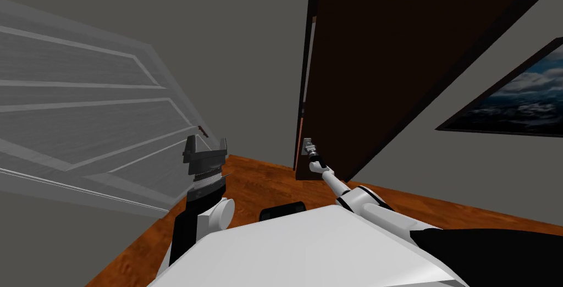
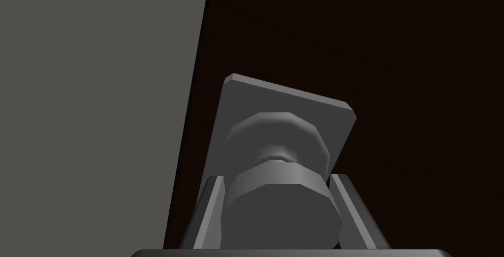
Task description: Pull the door open
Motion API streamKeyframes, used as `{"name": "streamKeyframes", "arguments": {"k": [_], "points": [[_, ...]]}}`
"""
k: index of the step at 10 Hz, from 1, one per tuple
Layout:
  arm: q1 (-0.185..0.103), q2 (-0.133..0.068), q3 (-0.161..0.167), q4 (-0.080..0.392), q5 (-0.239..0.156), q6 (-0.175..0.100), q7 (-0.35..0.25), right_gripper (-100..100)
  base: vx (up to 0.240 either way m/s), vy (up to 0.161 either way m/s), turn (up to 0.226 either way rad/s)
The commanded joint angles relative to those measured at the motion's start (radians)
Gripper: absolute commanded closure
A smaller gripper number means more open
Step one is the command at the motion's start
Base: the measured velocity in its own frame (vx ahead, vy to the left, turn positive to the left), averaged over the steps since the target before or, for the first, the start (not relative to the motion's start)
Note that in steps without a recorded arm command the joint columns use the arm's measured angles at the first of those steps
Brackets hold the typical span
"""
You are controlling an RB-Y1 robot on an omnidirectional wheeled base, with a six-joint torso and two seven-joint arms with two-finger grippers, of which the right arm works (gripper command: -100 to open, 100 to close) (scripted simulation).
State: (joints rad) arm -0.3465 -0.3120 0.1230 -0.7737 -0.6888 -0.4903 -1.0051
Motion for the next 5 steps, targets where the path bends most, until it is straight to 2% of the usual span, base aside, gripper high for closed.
{"name": "streamKeyframes", "arguments": {"k": [1,3,5], "points": [[0.004,-0.004,-0.003,-0.009,-0.025,0.001,-0.050,100,-0.047,-0.050,0.160],[0.005,-0.006,-0.003,-0.011,-0.039,0.003,-0.089,100,-0.035,-0.038,0.078],[0.008,-0.009,-0.004,-0.015,-0.061,0.005,-0.142,100,-0.045,-0.050,0.132]]}}
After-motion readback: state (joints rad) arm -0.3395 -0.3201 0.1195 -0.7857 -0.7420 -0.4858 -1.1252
